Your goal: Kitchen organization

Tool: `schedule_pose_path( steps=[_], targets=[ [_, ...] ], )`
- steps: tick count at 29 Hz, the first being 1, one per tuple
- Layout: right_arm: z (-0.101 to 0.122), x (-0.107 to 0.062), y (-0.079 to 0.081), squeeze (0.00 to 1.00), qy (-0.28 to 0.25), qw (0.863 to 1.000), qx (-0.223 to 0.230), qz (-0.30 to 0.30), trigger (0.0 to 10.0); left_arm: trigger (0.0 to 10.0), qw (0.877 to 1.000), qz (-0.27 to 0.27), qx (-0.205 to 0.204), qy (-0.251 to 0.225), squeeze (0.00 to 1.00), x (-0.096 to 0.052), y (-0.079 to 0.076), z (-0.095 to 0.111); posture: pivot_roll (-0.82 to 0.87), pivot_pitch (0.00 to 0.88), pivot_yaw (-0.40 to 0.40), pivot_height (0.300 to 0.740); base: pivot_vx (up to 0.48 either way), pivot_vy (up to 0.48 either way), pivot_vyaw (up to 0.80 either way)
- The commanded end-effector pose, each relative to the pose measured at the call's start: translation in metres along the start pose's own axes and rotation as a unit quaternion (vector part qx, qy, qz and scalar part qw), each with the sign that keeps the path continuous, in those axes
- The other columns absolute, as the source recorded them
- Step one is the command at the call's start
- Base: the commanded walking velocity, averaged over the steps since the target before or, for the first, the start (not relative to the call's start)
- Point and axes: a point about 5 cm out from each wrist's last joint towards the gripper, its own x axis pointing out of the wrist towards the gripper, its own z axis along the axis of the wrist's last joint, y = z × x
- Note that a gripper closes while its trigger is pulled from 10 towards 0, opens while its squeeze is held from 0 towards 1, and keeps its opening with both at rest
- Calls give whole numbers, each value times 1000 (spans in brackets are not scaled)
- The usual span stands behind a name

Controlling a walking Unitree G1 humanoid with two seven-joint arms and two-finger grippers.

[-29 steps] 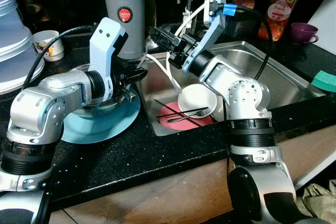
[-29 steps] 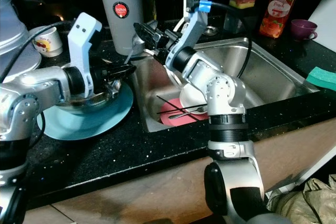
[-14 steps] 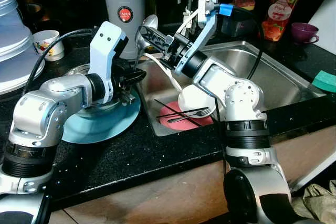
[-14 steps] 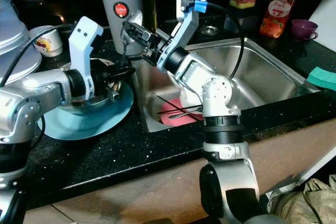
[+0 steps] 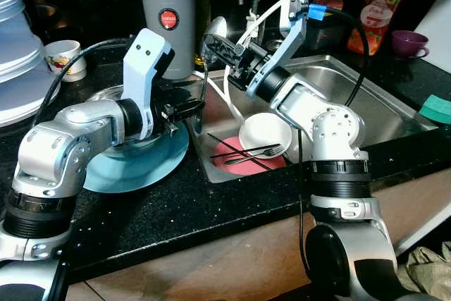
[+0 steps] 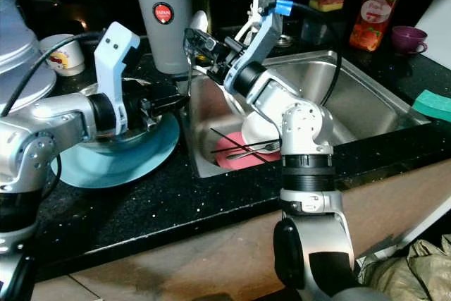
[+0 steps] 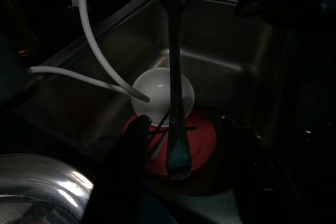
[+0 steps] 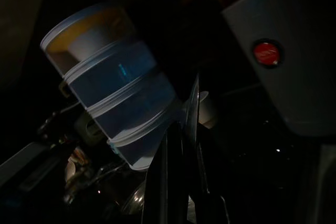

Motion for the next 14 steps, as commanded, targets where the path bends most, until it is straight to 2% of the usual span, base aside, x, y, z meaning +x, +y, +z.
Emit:
schedule_pose_path(
  steps=[1, 3, 4, 6, 7, 8, 12, 14],
  targets=[
    [7, 1, -1, 0, -12, 1000, 6, -2, 0, 10000, 1000, 1, 9, -11, 1000, -1, 0, 7, 54, 62, 0, 740, 0, 0, 0],
    [12, 1, -4, 0, -16, 1000, 0, -9, 0, 10000, 1000, 9, 19, -11, 1000, -2, 2, 7, 55, 66, -2, 740, 0, 0, 0],
    [16, 0, -6, 0, -19, 1000, -5, -14, 0, 10000, 1000, 13, 20, -10, 796, -3, 3, 7, 55, 67, -3, 740, 0, 0, 0],
    [20, -1, -8, 0, -21, 1000, -8, -17, 0, 10000, 1000, 15, 20, -9, 796, -3, 4, 7, 55, 67, -3, 740, 0, 0, 0],
    [25, -2, -10, 0, -24, 999, -17, -22, 0, 10000, 1000, 21, 18, -7, 0, -5, 6, 7, 55, 67, -5, 740, 0, 0, 0],
    [37, -6, -16, 0, -32, 998, -36, -33, 0, 10000, 999, 35, 17, -5, 0, -7, 10, 6, 53, 71, -6, 740, 0, 0, 0],
    [49, -10, -21, 0, -37, 997, -58, -43, 0, 10000, 998, 59, 26, -8, 0, -9, 17, 7, 54, 72, -9, 740, 0, 0, 0],
    [61, -16, -25, 0, -45, 995, -77, -53, 0, 10000, 997, 74, 34, -3, 0, -11, 22, 6, 52, 78, -8, 740, 0, 0, 0]
  ],
)
